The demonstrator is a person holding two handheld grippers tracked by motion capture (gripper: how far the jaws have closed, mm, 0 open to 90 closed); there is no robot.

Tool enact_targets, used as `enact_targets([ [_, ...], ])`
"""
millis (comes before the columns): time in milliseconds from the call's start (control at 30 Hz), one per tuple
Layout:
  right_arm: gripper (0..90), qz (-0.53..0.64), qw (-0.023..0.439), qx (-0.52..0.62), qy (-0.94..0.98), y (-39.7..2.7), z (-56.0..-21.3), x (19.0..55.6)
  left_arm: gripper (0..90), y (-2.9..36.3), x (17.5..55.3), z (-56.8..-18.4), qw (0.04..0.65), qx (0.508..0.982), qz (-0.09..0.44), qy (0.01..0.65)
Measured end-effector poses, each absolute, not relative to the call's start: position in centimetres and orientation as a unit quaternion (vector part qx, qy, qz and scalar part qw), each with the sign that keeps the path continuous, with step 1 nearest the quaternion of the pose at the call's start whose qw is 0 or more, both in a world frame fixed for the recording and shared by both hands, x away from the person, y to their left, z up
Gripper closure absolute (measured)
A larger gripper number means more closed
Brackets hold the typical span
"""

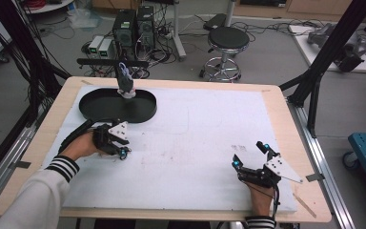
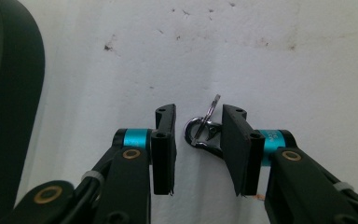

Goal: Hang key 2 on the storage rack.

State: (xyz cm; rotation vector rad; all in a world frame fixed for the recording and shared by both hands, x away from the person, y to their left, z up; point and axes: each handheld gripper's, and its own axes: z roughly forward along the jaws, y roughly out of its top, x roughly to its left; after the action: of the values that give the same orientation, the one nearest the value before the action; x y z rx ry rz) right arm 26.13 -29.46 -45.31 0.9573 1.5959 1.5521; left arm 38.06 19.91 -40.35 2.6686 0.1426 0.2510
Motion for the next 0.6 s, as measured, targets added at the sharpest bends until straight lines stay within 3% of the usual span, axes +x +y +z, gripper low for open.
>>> enact_targets([
  [600,0.7,0.6,0.351,0.37,0.616,-29.47,-45.31,26.13,85.6,19.44,37.97,-40.41,0.21,0.972,0.094,0.051],
])
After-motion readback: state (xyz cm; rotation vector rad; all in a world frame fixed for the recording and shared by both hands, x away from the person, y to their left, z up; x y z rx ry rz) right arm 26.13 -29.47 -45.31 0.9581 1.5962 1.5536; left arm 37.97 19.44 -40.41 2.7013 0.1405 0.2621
